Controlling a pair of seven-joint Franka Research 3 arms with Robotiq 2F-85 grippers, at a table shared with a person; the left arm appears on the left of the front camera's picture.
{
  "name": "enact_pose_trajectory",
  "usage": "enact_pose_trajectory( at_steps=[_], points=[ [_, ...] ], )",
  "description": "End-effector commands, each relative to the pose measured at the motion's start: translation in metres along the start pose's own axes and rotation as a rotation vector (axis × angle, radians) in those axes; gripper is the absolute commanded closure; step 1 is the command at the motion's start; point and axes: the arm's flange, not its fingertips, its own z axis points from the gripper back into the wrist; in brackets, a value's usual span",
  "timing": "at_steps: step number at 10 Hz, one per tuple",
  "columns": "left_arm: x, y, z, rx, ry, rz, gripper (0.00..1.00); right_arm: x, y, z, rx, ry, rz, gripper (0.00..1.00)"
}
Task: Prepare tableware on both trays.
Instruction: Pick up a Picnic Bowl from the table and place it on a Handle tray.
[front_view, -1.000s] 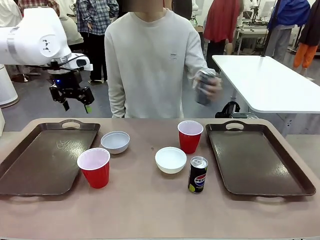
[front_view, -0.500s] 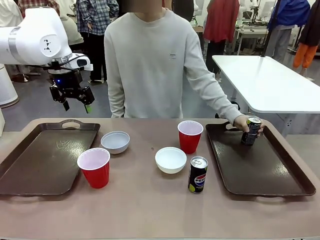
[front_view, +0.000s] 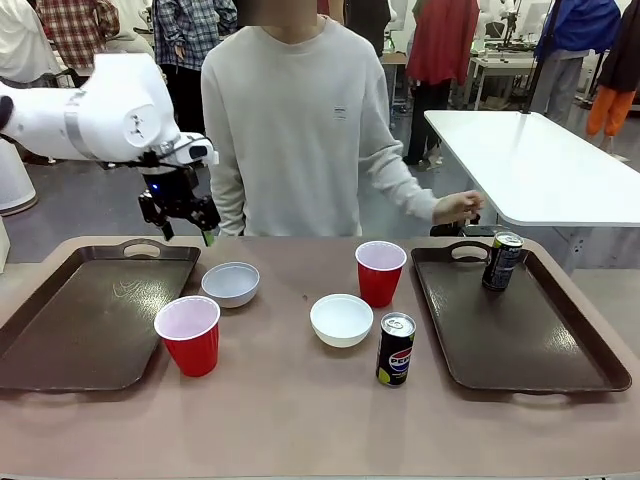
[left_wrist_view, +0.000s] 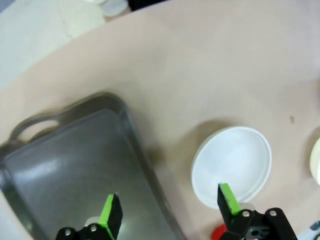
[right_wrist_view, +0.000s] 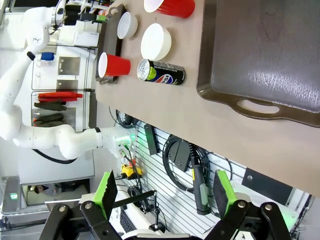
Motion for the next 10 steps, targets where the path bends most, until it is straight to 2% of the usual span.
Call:
enact_pose_trajectory(
  at_steps=[1,3,5,6,7,8,10],
  points=[
    [0.021,-0.006,-0.022,0.022,0.02,-0.002,0.0,0.001,0.001,0.0,0.025,-0.005,0.004,0.0],
    [0.033,-0.012,-0.052,0.037,0.103,0.005,0.0,0.001,0.001,0.0,0.025,-0.005,0.004,0.0],
    [0.027,-0.023,-0.065,0.022,0.145,-0.052,0.0,0.001,0.001,0.0,0.025,-0.005,0.004,0.0],
    [0.022,-0.027,-0.066,0.001,0.162,-0.083,0.46,0.001,0.001,0.0,0.025,-0.005,0.004,0.0],
    [0.019,-0.028,-0.065,-0.024,0.172,-0.093,0.53,0.001,0.001,0.0,0.025,-0.005,0.004,0.0],
    [0.017,-0.031,-0.064,-0.035,0.178,-0.111,0.99,0.001,0.001,0.0,0.025,-0.005,0.004,0.0],
    [0.017,-0.033,-0.064,-0.047,0.194,-0.121,1.0,0.001,0.001,0.0,0.025,-0.005,0.004,0.0]
  ],
)
